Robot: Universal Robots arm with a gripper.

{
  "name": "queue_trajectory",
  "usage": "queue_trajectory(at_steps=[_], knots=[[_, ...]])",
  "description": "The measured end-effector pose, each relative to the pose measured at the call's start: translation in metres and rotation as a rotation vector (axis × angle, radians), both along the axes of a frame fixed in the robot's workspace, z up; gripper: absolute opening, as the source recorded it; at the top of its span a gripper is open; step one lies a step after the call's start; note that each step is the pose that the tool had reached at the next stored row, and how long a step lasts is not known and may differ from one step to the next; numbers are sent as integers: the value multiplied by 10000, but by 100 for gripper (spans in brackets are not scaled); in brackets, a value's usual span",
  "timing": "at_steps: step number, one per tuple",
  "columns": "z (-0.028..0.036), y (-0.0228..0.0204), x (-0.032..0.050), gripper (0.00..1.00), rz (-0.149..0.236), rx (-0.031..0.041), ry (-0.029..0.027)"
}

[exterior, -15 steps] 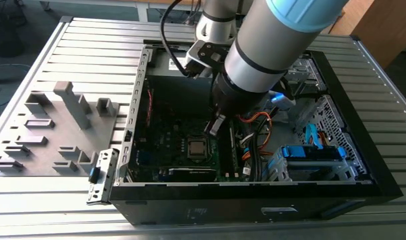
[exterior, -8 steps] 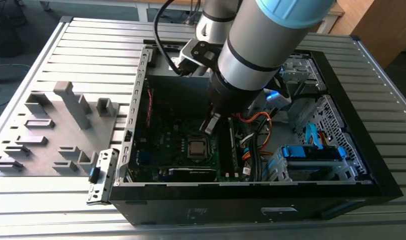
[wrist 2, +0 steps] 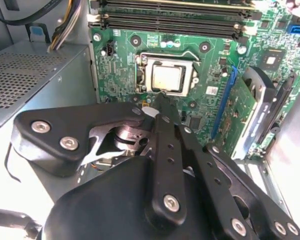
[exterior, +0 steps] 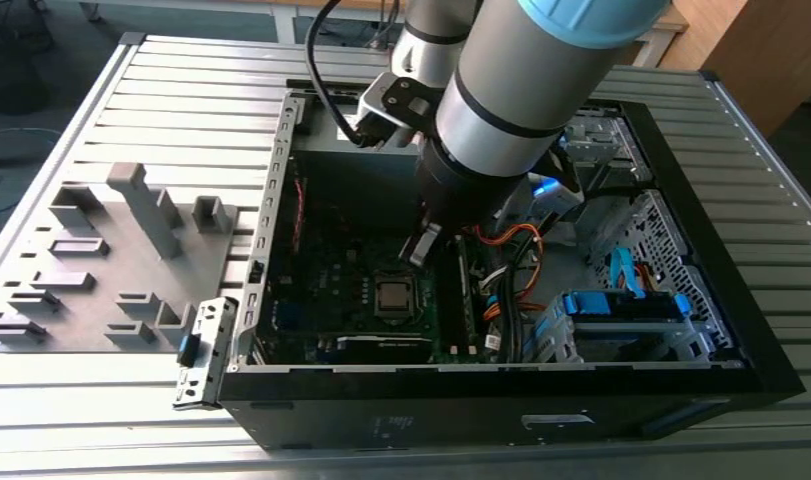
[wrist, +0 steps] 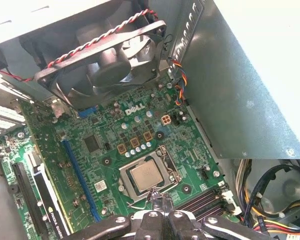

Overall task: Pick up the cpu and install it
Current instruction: 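Install the first cpu locking lever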

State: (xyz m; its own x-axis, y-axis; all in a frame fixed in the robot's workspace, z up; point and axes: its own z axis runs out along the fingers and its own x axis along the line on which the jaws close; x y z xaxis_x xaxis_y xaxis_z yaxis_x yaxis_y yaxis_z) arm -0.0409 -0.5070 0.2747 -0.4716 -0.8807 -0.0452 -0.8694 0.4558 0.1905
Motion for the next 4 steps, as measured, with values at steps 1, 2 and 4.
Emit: queue_trajectory(at_steps=[1, 2, 4], knots=[[2, 0, 0, 12, 0, -1, -2], [2, 0, 0, 12, 0, -1, -5], [3, 0, 0, 12, 0, -1, -5]])
